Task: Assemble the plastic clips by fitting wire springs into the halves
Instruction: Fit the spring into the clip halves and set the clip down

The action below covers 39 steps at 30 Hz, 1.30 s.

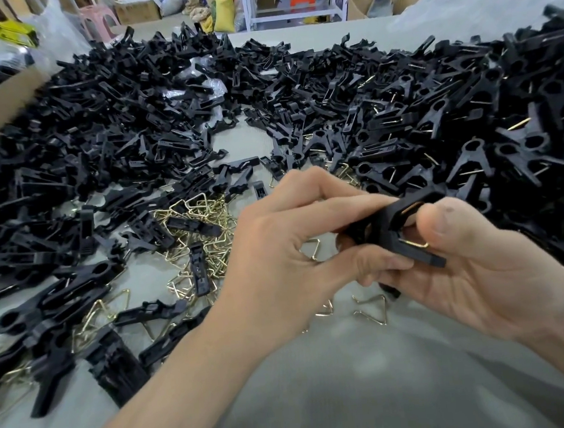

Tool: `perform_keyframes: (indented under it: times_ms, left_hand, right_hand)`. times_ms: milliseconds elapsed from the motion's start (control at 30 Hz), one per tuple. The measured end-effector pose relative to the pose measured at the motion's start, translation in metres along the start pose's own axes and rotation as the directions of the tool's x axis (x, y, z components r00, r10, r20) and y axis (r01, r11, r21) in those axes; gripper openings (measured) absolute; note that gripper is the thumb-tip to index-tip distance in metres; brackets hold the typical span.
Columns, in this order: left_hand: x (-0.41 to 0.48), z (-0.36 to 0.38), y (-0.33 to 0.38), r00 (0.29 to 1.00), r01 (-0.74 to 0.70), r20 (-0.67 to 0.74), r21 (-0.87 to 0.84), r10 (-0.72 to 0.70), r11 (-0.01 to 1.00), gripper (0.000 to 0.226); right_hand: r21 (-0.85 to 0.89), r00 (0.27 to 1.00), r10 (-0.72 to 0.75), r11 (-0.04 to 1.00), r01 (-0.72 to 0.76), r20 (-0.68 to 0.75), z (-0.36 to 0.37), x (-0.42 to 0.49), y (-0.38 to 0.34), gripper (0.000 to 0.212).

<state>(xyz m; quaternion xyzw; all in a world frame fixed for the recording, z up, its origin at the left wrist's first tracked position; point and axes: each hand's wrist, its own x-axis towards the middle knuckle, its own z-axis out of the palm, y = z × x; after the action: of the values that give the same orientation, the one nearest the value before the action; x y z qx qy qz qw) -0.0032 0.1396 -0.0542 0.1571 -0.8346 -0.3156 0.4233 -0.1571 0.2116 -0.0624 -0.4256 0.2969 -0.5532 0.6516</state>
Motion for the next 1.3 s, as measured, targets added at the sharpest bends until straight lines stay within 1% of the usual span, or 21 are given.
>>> perform_keyframes:
  times_ms: [67,100,167,200,233,300,333,467,600,733,800,867,933,1000,1100,1167,1267,1300]
  left_hand:
    - [0.0001,-0.0001,-0.0005,1.000,-0.013,-0.002,0.015,0.013,1.000,0.041]
    - [0.0001,0.0002,-0.0008,1.000,-0.018,-0.004,0.019,0.018,1.000,0.041]
    - [-0.0003,0.0004,-0.0015,1.000,-0.029,-0.007,0.026,0.029,0.999,0.042]
    - [-0.0007,0.0005,-0.0020,0.999,-0.035,-0.006,0.035,0.035,0.999,0.043]
    - [-0.0012,0.0010,-0.0022,0.999,-0.035,-0.003,0.046,0.035,0.998,0.046]
    - [-0.0026,0.0022,-0.0026,0.999,-0.033,0.003,0.051,0.033,0.998,0.051]
    - [-0.0032,0.0028,-0.0029,0.999,-0.034,-0.001,0.044,0.034,0.998,0.050]
    - [-0.0037,0.0037,-0.0033,0.999,-0.049,-0.013,0.063,0.049,0.997,0.041]
    - [-0.0040,0.0036,-0.0029,0.997,-0.066,-0.021,0.093,0.068,0.993,0.041]
    - [-0.0042,0.0029,-0.0028,0.995,-0.092,-0.029,0.117,0.096,0.989,0.040]
    - [-0.0038,0.0033,-0.0024,0.994,-0.101,-0.029,0.129,0.105,0.986,0.039]
    - [-0.0034,0.0034,-0.0014,0.995,-0.093,-0.030,0.140,0.098,0.986,0.039]
    - [-0.0022,0.0028,-0.0010,0.998,-0.060,-0.017,0.142,0.063,0.988,0.040]
    - [-0.0015,0.0023,-0.0020,1.000,-0.025,-0.006,0.136,0.026,0.990,0.040]
    - [-0.0017,0.0032,-0.0040,1.000,-0.005,-0.007,0.165,0.006,0.986,0.036]
    - [-0.0021,0.0048,-0.0043,1.000,-0.016,-0.012,0.201,0.019,0.980,0.034]
    - [-0.0021,0.0059,-0.0037,0.999,-0.037,-0.014,0.216,0.041,0.976,0.033]
    - [-0.0020,0.0058,-0.0038,0.999,-0.045,-0.009,0.223,0.048,0.974,0.034]
  right_hand:
    - [0.002,1.000,0.014,1.000,-0.014,0.001,0.0004,-0.0005,-0.0003,0.042]
    - [0.008,1.000,0.025,1.000,-0.025,-0.008,0.0007,-0.0007,-0.0001,0.048]
    - [0.035,0.998,0.049,0.998,-0.047,-0.048,0.0019,-0.0013,0.0008,0.070]
    - [0.047,0.996,0.056,0.997,-0.053,-0.068,0.0030,-0.0020,0.0016,0.077]
    - [0.058,0.995,0.060,0.997,-0.055,-0.082,0.0039,-0.0025,0.0027,0.076]
    - [0.067,0.994,0.064,0.996,-0.058,-0.087,0.0059,-0.0029,0.0046,0.059]
    - [0.058,0.994,0.067,0.996,-0.062,-0.084,0.0066,-0.0029,0.0047,0.053]
    - [0.061,0.994,0.075,0.996,-0.070,-0.074,0.0051,-0.0037,0.0044,0.054]
    - [0.079,0.995,0.063,0.995,-0.058,-0.072,0.0053,-0.0043,0.0038,0.054]
    - [0.069,0.997,0.069,0.995,-0.066,-0.042,0.0057,-0.0048,0.0036,0.049]
    - [0.096,0.996,0.080,0.992,-0.076,-0.032,0.0049,-0.0042,0.0035,0.046]
    - [0.136,0.995,0.096,0.986,-0.092,-0.018,0.0052,-0.0031,0.0022,0.048]
    - [0.195,0.996,0.088,0.977,-0.086,-0.001,0.0069,-0.0013,0.0017,0.038]
    - [0.212,0.993,0.093,0.974,-0.075,-0.075,0.0078,-0.0009,0.0018,0.034]
    - [0.186,0.985,0.120,0.978,-0.095,-0.126,0.0063,-0.0018,0.0014,0.038]
    - [0.169,0.984,0.141,0.978,-0.122,-0.105,0.0048,-0.0023,-0.0001,0.043]
    - [0.162,0.982,0.168,0.975,-0.152,-0.090,0.0036,-0.0026,-0.0015,0.061]
    - [0.147,0.982,0.169,0.977,-0.156,-0.085,0.0036,-0.0025,-0.0020,0.061]
